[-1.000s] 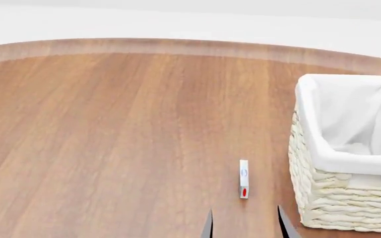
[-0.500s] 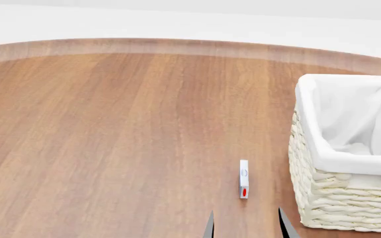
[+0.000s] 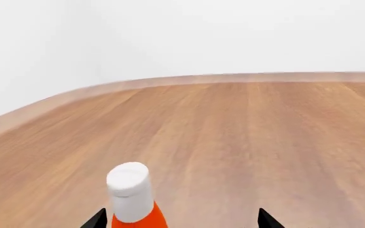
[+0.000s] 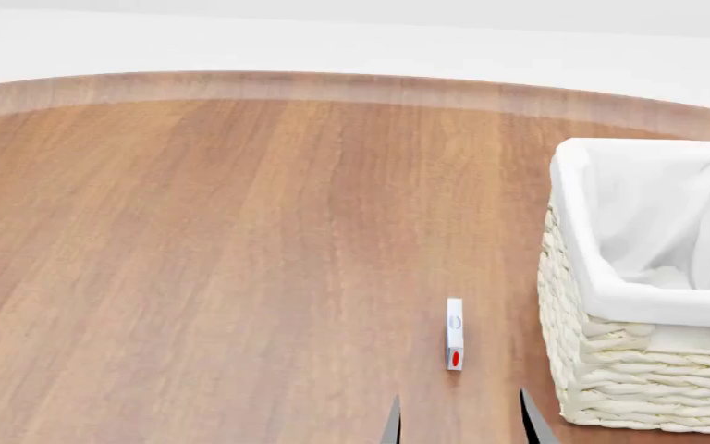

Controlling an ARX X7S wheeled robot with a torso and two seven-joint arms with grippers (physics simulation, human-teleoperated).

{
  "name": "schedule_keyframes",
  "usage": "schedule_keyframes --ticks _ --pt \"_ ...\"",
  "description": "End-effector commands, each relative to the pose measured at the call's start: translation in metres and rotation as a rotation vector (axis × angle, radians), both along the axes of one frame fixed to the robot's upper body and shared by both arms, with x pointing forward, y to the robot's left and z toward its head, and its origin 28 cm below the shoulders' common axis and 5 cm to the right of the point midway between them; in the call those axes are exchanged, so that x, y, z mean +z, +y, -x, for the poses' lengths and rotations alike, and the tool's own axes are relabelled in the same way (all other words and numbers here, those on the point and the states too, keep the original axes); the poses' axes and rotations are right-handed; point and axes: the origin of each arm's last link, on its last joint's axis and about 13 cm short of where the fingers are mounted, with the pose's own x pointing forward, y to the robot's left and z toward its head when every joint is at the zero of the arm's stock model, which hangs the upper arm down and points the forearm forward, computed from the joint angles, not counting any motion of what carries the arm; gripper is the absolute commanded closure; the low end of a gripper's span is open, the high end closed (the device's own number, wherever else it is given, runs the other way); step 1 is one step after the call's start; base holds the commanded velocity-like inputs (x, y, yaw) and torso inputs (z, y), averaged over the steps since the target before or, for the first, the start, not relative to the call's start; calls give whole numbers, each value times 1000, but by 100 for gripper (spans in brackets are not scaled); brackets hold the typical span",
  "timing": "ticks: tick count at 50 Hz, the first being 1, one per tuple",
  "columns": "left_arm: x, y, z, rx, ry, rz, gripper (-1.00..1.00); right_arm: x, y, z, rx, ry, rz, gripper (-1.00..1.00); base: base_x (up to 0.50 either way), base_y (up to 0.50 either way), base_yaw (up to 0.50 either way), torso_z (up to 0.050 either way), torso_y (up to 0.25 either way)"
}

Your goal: Pick up the ketchup, and put it in the basket.

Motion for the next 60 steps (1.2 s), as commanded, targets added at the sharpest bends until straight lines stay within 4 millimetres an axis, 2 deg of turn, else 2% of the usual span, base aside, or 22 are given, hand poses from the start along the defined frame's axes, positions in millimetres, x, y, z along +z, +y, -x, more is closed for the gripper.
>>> schedule_keyframes --ticks 1,30,49,60 --pt "-11 8 0 37 22 0 -100 -1 0 0 -2 4 -2 -100 0 0 0 0 0" --pt "-50 23 2 60 78 -14 -100 -2 0 1 -1 6 -6 -100 0 0 0 0 0" --pt "-78 25 -8 32 72 12 -100 -2 0 2 4 8 -4 -100 0 0 0 0 0" --pt "-85 28 -9 49 75 17 -100 -3 1 2 6 9 -2 -100 0 0 0 0 0"
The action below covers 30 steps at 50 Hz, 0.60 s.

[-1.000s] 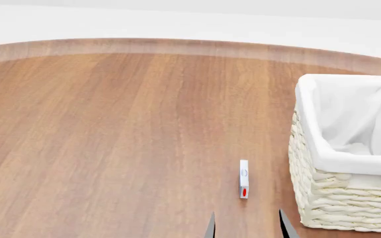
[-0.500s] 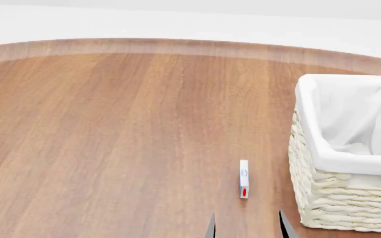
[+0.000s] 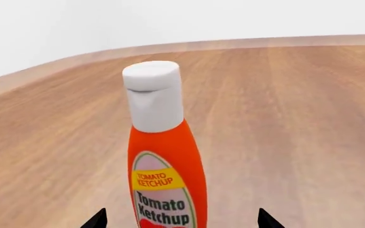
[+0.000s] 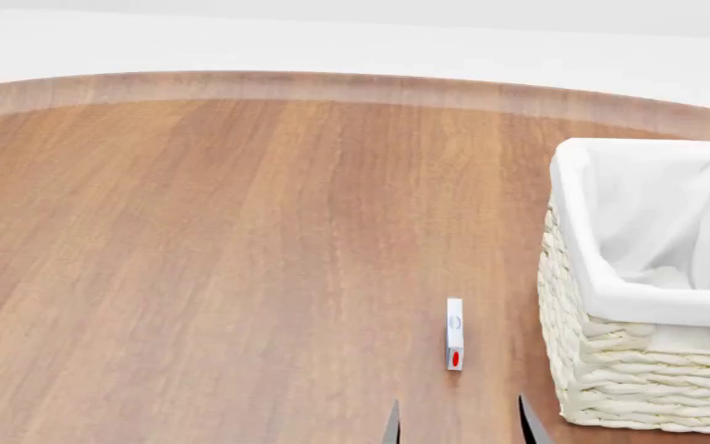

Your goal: Pick up the ketchup, and put it in the basket.

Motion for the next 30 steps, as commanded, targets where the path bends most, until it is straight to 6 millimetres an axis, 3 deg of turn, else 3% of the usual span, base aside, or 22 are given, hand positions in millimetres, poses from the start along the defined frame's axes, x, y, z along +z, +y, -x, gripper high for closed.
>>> schedule_keyframes --ticks 1,30 --pt "-10 2 -3 10 0 8 -100 -1 1 1 3 0 4 -100 0 0 0 0 0" --pt "-9 11 -34 36 -64 -2 -100 -2 2 -1 10 8 0 -100 0 0 0 0 0"
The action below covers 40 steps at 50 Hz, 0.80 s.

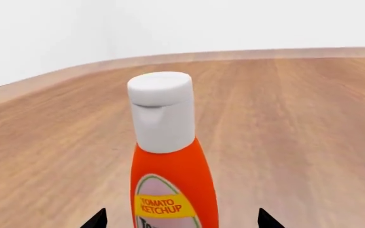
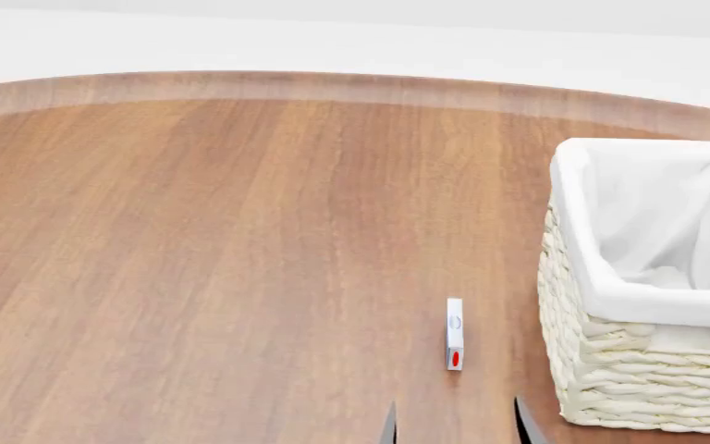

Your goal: Pick up the ketchup, and put it in the basket.

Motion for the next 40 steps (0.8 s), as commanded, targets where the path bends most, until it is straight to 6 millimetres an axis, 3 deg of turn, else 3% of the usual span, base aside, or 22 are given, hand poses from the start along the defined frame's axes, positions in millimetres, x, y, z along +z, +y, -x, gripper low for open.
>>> schedule_keyframes --ticks 1,40 --pt "-1 4 -12 17 -16 2 -100 0 1 -1 3 2 -1 -100 0 0 0 0 0" --pt "-22 8 -37 41 -18 18 -100 -1 1 0 7 6 -1 -100 0 0 0 0 0"
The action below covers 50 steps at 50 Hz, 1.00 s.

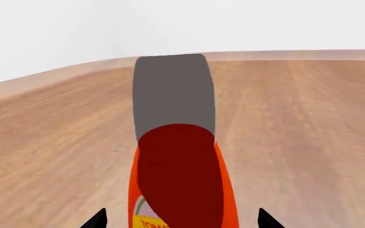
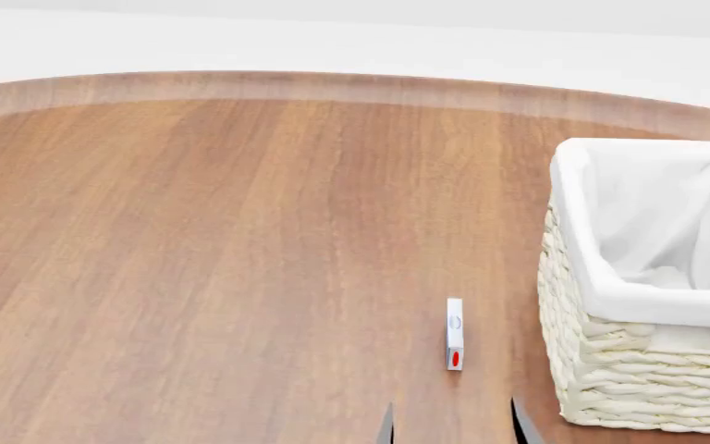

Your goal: Pick up the ketchup, and put it in the basket.

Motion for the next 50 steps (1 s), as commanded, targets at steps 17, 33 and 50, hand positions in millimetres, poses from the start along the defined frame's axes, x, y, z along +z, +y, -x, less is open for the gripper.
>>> schedule_keyframes --ticks 17,33,50 --pt "-10 0 -10 12 4 13 -100 -1 1 0 5 4 1 -100 0 0 0 0 0" --pt "-18 -1 -9 12 28 11 -100 -1 1 -1 7 4 0 -100 0 0 0 0 0" --pt "-20 -1 -8 13 33 9 100 -2 0 0 5 5 1 -100 0 0 0 0 0"
